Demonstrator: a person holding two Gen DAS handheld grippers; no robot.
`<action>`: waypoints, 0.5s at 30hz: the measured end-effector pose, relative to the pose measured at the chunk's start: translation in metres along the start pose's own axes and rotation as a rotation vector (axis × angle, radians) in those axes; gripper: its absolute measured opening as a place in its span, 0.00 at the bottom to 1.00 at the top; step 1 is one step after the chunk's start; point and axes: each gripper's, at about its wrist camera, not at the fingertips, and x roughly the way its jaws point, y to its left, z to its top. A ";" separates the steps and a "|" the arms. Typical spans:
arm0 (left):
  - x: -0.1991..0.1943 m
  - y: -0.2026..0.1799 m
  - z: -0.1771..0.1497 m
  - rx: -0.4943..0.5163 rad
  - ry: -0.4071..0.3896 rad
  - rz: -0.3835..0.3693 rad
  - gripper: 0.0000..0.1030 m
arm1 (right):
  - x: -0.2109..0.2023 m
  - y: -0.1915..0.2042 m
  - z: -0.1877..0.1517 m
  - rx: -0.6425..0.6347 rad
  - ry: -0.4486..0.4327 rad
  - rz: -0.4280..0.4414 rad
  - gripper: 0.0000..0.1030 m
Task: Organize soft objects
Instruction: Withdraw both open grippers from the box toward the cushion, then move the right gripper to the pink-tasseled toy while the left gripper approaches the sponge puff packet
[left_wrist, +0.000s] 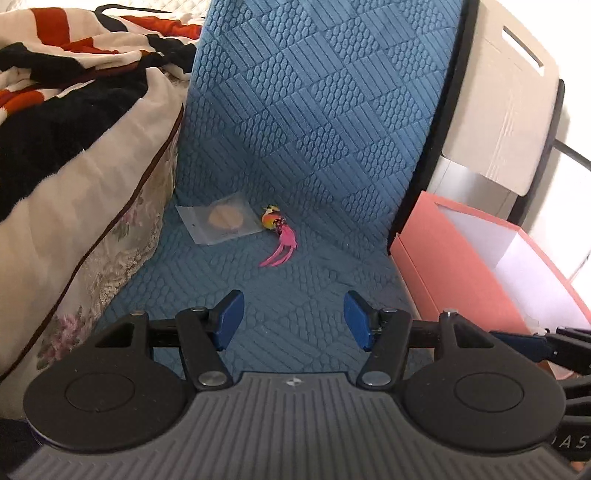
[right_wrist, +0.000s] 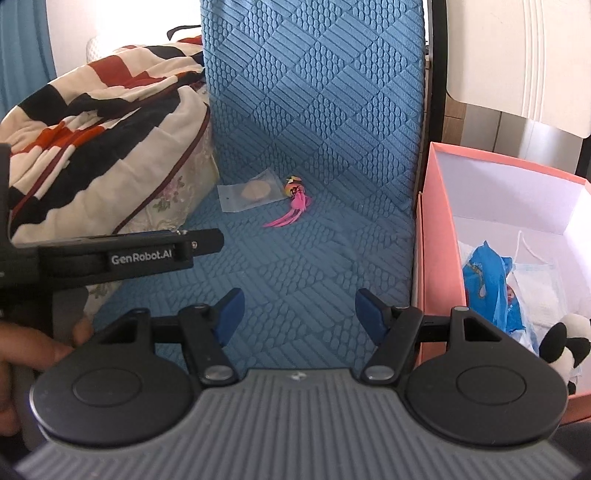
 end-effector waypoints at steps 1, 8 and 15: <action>0.002 0.001 0.001 -0.002 -0.005 0.001 0.63 | 0.002 -0.001 0.000 0.002 -0.002 0.000 0.67; 0.025 0.008 0.007 0.015 0.015 0.045 0.64 | 0.014 0.002 0.006 -0.010 -0.041 0.021 0.67; 0.045 0.023 0.019 0.025 0.042 0.057 0.64 | 0.034 0.007 0.016 -0.048 -0.058 0.039 0.67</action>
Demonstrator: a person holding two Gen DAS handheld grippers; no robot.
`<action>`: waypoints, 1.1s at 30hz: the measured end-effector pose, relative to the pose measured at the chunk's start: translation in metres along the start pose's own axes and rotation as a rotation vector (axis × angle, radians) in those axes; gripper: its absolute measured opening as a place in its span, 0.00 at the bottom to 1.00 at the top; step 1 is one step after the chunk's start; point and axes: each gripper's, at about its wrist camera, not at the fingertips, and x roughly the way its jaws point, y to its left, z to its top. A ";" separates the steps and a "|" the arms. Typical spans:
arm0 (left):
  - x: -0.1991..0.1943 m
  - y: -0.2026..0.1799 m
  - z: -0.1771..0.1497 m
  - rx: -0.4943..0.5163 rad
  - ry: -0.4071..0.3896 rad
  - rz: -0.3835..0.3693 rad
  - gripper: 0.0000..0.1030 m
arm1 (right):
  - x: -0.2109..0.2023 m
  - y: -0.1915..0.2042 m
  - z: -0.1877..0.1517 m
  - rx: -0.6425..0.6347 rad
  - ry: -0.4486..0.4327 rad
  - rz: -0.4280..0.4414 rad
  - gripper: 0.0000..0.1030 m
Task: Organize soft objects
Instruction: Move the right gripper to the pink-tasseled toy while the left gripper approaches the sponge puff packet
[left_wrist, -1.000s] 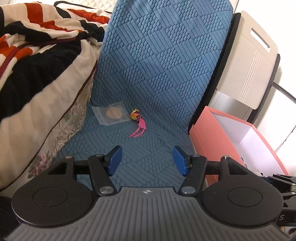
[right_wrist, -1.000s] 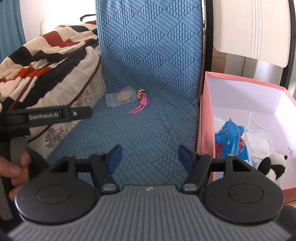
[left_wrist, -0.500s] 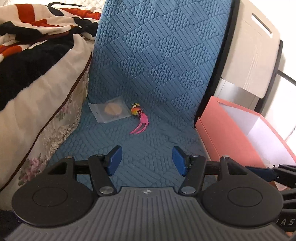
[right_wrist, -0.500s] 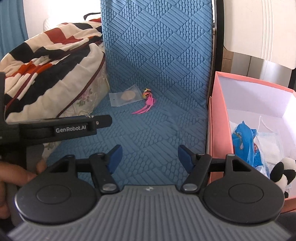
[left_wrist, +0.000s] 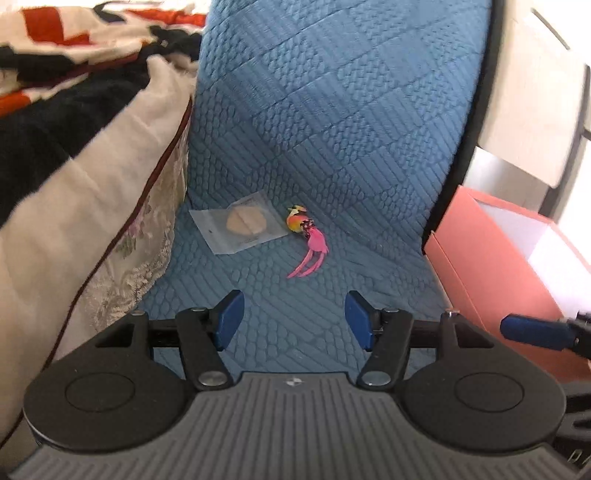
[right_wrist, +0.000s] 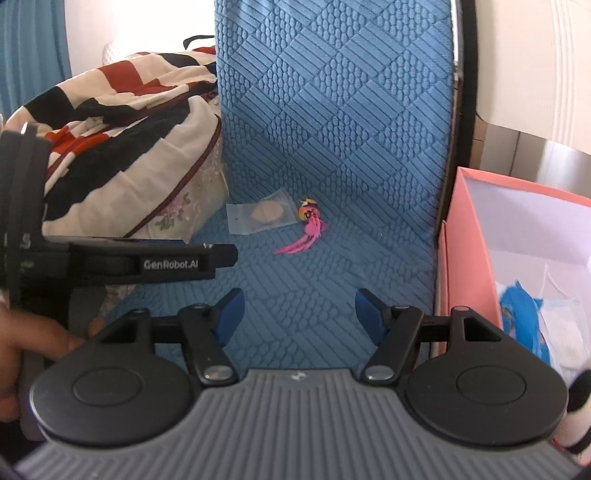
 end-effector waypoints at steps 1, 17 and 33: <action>0.004 0.003 0.002 -0.014 0.009 -0.006 0.64 | 0.005 0.000 0.001 -0.001 0.001 0.000 0.67; 0.062 0.019 0.030 -0.021 0.109 0.018 0.64 | 0.063 0.005 0.015 0.004 0.054 0.010 0.67; 0.116 0.028 0.053 -0.066 0.173 -0.002 0.65 | 0.130 -0.021 0.050 0.101 0.103 0.071 0.66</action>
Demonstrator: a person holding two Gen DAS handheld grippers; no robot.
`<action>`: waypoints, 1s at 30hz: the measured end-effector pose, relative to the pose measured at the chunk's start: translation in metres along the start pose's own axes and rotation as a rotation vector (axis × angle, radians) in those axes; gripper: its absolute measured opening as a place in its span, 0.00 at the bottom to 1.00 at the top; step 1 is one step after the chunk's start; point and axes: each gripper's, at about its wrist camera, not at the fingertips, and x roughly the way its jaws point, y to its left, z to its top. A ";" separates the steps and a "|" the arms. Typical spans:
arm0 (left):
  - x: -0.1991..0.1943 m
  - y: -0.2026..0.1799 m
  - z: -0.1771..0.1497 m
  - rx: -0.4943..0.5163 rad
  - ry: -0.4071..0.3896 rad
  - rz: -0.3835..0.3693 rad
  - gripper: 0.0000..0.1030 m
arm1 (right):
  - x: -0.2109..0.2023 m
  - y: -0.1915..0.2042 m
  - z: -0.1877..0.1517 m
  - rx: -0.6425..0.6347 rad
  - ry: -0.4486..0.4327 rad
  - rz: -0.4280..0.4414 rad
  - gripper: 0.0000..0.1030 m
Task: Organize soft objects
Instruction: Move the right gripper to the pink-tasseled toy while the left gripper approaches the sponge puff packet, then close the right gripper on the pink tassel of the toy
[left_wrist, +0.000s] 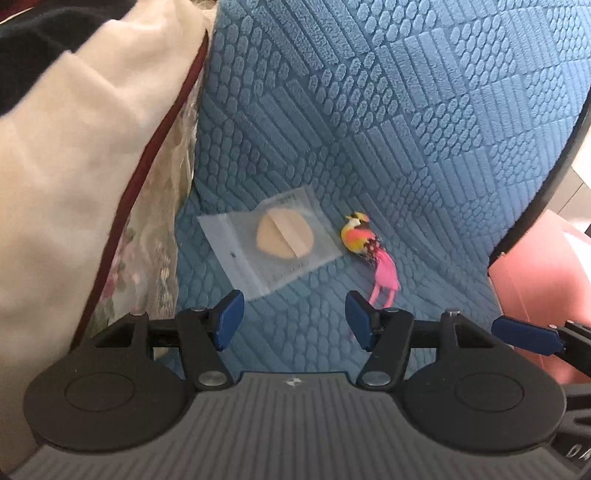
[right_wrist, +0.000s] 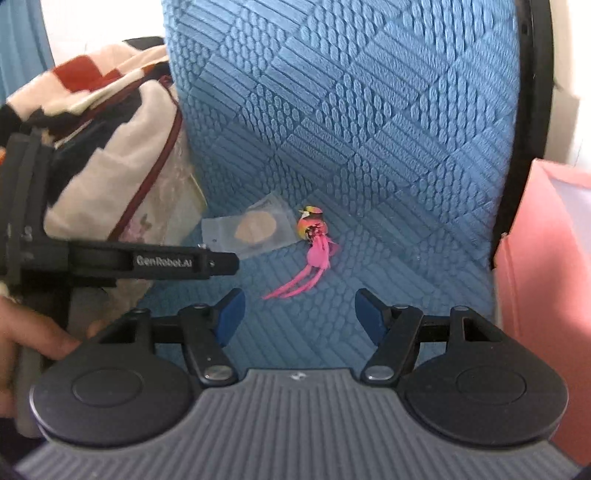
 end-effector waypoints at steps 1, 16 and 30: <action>0.003 0.000 0.002 0.005 -0.001 0.000 0.65 | 0.003 -0.002 0.001 0.005 0.001 0.006 0.66; 0.044 0.008 0.040 -0.021 -0.032 0.016 0.74 | 0.065 -0.007 0.044 -0.049 0.002 0.035 0.57; 0.072 0.009 0.046 0.013 0.003 0.043 0.80 | 0.108 0.002 0.030 -0.147 0.119 -0.001 0.44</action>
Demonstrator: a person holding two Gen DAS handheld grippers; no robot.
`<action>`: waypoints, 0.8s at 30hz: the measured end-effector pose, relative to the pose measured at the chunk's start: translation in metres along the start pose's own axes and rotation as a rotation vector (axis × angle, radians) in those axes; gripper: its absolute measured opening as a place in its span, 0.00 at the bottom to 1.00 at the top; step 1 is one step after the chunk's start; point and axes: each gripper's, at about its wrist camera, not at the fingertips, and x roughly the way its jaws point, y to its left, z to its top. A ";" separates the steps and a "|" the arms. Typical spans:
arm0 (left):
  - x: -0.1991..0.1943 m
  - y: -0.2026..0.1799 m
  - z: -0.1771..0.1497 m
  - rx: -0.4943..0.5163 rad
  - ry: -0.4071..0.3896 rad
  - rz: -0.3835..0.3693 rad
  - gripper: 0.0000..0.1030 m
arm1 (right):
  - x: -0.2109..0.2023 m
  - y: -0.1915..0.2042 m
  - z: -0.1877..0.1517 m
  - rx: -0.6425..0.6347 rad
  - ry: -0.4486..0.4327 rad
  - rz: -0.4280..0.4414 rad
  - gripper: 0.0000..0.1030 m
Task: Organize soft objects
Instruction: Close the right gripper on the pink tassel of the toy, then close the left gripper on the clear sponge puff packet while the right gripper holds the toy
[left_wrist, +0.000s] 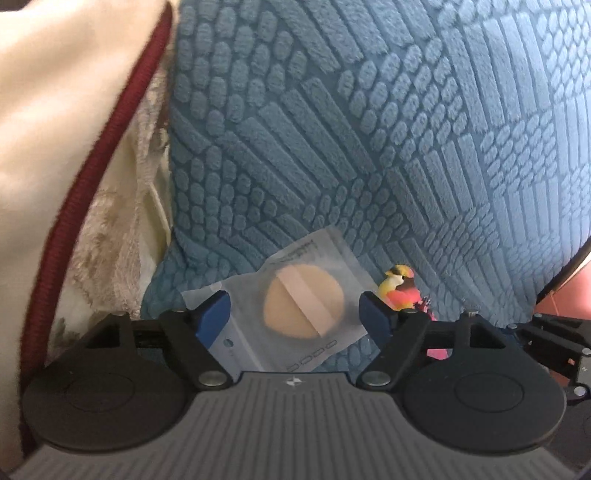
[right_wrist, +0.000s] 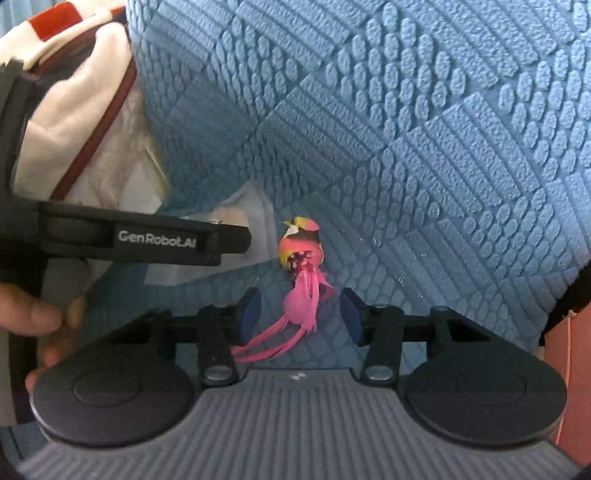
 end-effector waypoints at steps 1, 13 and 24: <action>0.002 -0.002 0.000 0.008 0.001 0.001 0.81 | 0.002 0.000 -0.001 0.003 0.008 -0.003 0.41; 0.022 -0.039 -0.007 0.160 -0.014 0.055 0.88 | 0.009 -0.002 -0.001 -0.016 0.003 -0.121 0.05; 0.037 -0.068 -0.012 0.245 -0.002 0.055 0.87 | -0.001 -0.024 -0.002 0.068 0.002 -0.107 0.05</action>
